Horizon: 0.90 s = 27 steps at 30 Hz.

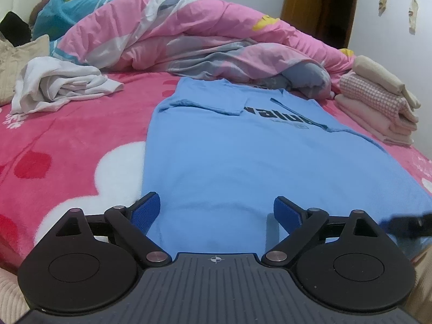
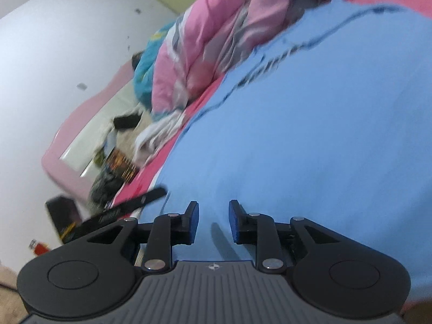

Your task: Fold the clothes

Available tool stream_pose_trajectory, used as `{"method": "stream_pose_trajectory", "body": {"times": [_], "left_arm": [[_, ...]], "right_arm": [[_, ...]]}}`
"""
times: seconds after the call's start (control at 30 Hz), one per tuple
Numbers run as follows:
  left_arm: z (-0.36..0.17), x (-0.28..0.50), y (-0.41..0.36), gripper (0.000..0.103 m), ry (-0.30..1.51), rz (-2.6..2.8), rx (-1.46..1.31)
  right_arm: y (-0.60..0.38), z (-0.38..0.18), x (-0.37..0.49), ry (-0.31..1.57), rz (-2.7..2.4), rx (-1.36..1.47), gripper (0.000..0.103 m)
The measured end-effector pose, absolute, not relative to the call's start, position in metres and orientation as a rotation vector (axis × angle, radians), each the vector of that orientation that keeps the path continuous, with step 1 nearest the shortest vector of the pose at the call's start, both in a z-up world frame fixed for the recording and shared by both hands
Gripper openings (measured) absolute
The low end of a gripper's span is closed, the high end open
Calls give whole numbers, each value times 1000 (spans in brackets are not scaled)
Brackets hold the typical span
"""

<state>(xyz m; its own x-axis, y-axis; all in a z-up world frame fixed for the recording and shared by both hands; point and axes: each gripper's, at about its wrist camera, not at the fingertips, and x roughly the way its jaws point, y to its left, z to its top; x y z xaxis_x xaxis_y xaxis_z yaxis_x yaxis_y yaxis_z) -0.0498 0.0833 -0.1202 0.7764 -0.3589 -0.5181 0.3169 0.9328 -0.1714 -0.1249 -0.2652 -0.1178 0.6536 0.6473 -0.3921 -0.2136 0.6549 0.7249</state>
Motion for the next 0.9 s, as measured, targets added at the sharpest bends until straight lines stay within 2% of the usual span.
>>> {"method": "stream_pose_trajectory", "body": {"times": [0.13,0.33,0.57,0.73,0.9], "left_arm": [[-120,-50,85,94,573,-371,-77],[-120,-55,90,94,570,-384,-82],[-123,-67,103,96,579,-362,-67],[-121,-75,112,96,592,-332,-64],[-120,-79,121,96,608,-292,-70]], "right_arm": [[-260,-120,-142,779,545,658,26],[-232,-117,-153,873,553,511,32],[-201,-67,-129,663,616,380,39],[-174,-73,-94,643,607,300,39],[-142,-90,-96,621,669,231,40]]}}
